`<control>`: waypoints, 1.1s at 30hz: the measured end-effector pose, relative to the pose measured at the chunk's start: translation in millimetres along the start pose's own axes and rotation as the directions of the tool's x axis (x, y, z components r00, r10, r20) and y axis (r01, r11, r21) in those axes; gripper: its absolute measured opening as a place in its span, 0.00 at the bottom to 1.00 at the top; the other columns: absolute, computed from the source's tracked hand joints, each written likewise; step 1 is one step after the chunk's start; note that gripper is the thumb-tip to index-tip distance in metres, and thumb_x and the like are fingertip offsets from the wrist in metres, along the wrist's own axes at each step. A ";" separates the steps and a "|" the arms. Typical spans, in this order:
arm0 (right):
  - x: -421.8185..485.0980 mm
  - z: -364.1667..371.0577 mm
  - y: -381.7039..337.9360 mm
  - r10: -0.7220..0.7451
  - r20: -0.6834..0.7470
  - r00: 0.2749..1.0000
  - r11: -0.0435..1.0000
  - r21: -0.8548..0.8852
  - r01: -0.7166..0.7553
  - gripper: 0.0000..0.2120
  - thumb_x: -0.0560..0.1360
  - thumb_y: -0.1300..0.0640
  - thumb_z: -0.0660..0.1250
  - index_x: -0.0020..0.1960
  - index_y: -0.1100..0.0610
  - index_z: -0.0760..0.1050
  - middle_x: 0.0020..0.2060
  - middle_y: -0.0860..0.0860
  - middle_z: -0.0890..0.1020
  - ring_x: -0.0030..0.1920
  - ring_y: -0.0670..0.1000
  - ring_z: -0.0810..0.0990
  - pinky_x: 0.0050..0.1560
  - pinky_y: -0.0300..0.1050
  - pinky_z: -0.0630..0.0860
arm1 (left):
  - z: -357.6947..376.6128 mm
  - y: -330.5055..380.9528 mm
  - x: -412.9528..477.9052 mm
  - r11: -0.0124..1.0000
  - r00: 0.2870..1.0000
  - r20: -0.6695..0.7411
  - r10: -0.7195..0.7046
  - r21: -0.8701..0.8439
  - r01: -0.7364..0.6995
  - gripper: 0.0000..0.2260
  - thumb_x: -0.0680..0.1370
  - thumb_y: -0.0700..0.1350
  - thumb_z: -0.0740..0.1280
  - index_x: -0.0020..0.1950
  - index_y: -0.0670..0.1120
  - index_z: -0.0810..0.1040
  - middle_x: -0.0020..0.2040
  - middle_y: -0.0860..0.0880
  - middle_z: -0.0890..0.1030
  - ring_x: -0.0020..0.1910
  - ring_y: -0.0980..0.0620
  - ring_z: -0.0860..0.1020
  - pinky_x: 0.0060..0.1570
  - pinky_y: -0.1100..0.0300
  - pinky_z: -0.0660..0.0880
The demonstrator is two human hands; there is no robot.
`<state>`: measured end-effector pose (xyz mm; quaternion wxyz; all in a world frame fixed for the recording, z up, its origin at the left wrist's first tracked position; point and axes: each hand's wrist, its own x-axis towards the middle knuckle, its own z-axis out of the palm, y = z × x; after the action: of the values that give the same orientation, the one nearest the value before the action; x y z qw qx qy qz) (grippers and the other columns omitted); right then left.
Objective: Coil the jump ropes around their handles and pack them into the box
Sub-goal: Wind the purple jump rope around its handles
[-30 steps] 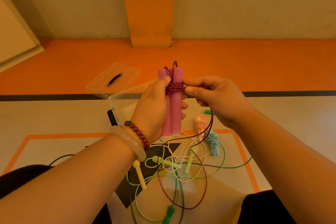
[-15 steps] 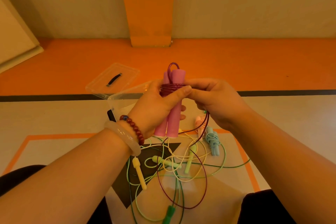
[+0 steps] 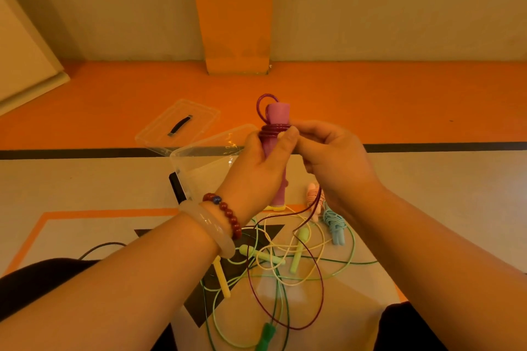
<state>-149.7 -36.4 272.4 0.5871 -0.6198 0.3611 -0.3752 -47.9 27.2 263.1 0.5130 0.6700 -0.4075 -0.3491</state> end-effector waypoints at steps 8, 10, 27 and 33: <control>9.2 -17.8 -7.4 -0.015 0.190 0.982 0.995 -0.094 0.034 0.09 0.76 0.62 0.66 0.50 0.50 0.80 0.27 0.45 0.80 0.29 0.41 0.75 0.29 0.33 0.68 | -7.9 -6.2 7.9 0.983 0.991 0.114 -0.075 -0.158 0.092 0.18 0.73 0.57 0.71 0.56 0.50 0.71 0.38 0.47 0.73 0.27 0.54 0.72 0.29 0.57 0.71; 9.5 -21.1 -9.2 -0.038 0.194 0.980 0.995 -0.084 0.055 0.08 0.76 0.63 0.67 0.48 0.50 0.80 0.28 0.46 0.80 0.29 0.41 0.76 0.28 0.33 0.68 | -8.8 -3.3 6.1 0.962 0.982 0.171 -0.081 -0.243 0.122 0.10 0.77 0.50 0.68 0.55 0.50 0.71 0.39 0.48 0.72 0.26 0.55 0.70 0.27 0.61 0.69; 12.3 -17.8 0.5 0.025 0.230 0.973 0.992 -0.127 0.004 0.27 0.65 0.42 0.67 0.63 0.48 0.74 0.43 0.47 0.81 0.28 0.42 0.69 0.29 0.36 0.67 | -14.1 2.0 2.6 0.811 0.951 0.309 -0.021 -0.551 0.197 0.15 0.68 0.49 0.68 0.52 0.46 0.77 0.39 0.50 0.79 0.35 0.56 0.78 0.38 0.63 0.79; 7.8 -19.1 -6.9 -0.077 0.170 0.982 0.989 -0.115 0.097 0.06 0.72 0.51 0.69 0.44 0.53 0.80 0.26 0.43 0.75 0.24 0.40 0.67 0.26 0.32 0.63 | -13.0 3.1 2.2 0.833 0.957 0.289 -0.018 -0.526 0.174 0.18 0.69 0.50 0.66 0.56 0.46 0.77 0.47 0.47 0.84 0.43 0.50 0.83 0.44 0.56 0.81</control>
<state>-163.1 -51.7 280.1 0.5587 -0.6990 0.3061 -0.3250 -36.1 30.1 269.0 0.6033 0.4613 -0.3230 -0.5647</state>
